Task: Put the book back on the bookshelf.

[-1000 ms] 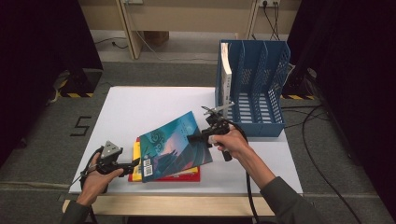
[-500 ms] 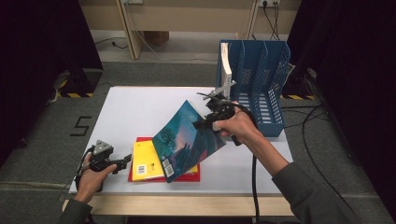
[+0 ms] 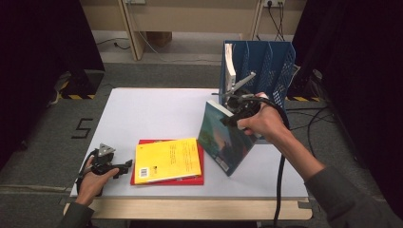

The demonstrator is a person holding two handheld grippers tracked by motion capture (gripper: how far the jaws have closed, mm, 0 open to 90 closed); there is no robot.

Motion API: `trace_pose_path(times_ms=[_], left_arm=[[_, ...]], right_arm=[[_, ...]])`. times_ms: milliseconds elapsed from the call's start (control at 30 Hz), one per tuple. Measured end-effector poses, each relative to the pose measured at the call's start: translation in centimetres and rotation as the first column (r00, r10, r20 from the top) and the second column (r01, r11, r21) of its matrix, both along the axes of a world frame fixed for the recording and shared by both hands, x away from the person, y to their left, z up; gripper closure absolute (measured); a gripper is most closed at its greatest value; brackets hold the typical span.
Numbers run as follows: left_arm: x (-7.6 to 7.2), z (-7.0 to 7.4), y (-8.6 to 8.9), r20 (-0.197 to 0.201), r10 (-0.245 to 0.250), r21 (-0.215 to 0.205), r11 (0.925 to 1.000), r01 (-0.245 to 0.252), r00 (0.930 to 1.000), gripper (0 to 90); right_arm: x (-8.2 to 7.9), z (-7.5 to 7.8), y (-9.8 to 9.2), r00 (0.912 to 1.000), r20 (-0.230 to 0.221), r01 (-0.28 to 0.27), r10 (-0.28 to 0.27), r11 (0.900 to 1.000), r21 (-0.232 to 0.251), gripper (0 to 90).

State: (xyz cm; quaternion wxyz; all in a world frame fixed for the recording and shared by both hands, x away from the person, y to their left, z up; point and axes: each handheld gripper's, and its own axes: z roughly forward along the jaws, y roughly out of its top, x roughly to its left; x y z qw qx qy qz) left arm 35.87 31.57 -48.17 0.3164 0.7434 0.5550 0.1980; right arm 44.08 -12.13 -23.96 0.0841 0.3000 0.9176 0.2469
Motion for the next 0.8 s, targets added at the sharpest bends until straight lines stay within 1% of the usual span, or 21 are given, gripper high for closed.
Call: trace_pose_path(times_ms=[33, 133, 167, 200, 233, 267, 300, 367, 533, 567, 700, 767, 800], left_arm=[[0.0, 0.0, 0.0, -0.001, 0.000, 0.001, 1.0000, 0.000, 1.0000, 14.5], [0.0, 0.0, 0.0, -0.004, -0.001, 0.000, 1.0000, 0.001, 1.0000, 14.4], [0.0, 0.0, 0.0, -0.003, -0.002, -0.001, 1.0000, 0.002, 1.0000, 14.3], [0.0, 0.0, 0.0, -0.001, -0.001, -0.001, 1.0000, 0.001, 1.0000, 14.1], [0.0, 0.0, 0.0, -0.001, -0.001, -0.001, 1.0000, 0.001, 1.0000, 14.0], [0.0, 0.0, 0.0, -0.003, -0.001, 0.000, 1.0000, 0.001, 1.0000, 14.1], [0.0, 0.0, 0.0, -0.002, -0.002, -0.001, 1.0000, 0.002, 1.0000, 14.1], [0.0, 0.0, 0.0, -0.001, 0.000, -0.001, 1.0000, 0.000, 1.0000, 14.0], [0.0, 0.0, 0.0, 0.001, -0.001, -0.002, 1.0000, 0.001, 1.0000, 14.0], [0.0, 0.0, 0.0, 0.001, -0.002, 0.000, 1.0000, 0.002, 1.0000, 14.0], [0.0, -0.1, 0.0, 0.002, -0.003, -0.001, 1.0000, 0.003, 1.0000, 13.9], [0.0, -0.1, 0.0, 0.002, -0.002, 0.000, 1.0000, 0.002, 1.0000, 13.9], [0.0, -0.1, 0.0, 0.003, -0.003, -0.002, 1.0000, 0.003, 1.0000, 13.9]], right_arm=[[0.1, -0.1, -0.4, 1.0000, -0.005, 0.001, -0.001, 1.000, -0.028, 73.6], [0.1, -0.2, -1.8, 0.9993, -0.018, 0.032, -0.033, 0.998, -0.062, 73.5], [0.1, -0.3, -2.3, 0.9986, -0.021, 0.048, -0.049, 0.997, -0.061, 73.5], [0.1, -0.5, -2.7, 0.9981, -0.027, 0.053, -0.055, 0.997, -0.064, 73.4], [0.1, -0.7, -2.9, 0.9967, -0.041, 0.068, -0.071, 0.996, -0.062, 73.3], [0.2, -0.8, -3.2, 0.9961, -0.039, 0.078, -0.079, 0.996, -0.040, 73.1], [0.3, -0.8, -3.3, 0.9947, -0.053, 0.087, -0.088, 0.996, -0.028, 72.8], [0.5, -1.1, -3.1, 0.9931, -0.063, 0.097, -0.098, 0.995, -0.018, 72.2], [1.2, -1.4, -1.8, 0.9880, -0.115, 0.098, -0.103, 0.994, -0.043, 70.9], [1.2, -1.5, -1.7, 0.9880, -0.119, 0.093, -0.098, 0.994, -0.048, 70.9], [1.5, -1.6, -1.8, 0.9822, -0.138, 0.120, -0.127, 0.991, -0.057, 70.3], [1.6, -1.9, -1.9, 0.9805, -0.151, 0.116, -0.126, 0.991, -0.069, 69.7], [1.6, -2.0, -1.9, 0.9787, -0.158, 0.121, -0.130, 0.990, -0.067, 69.7]])
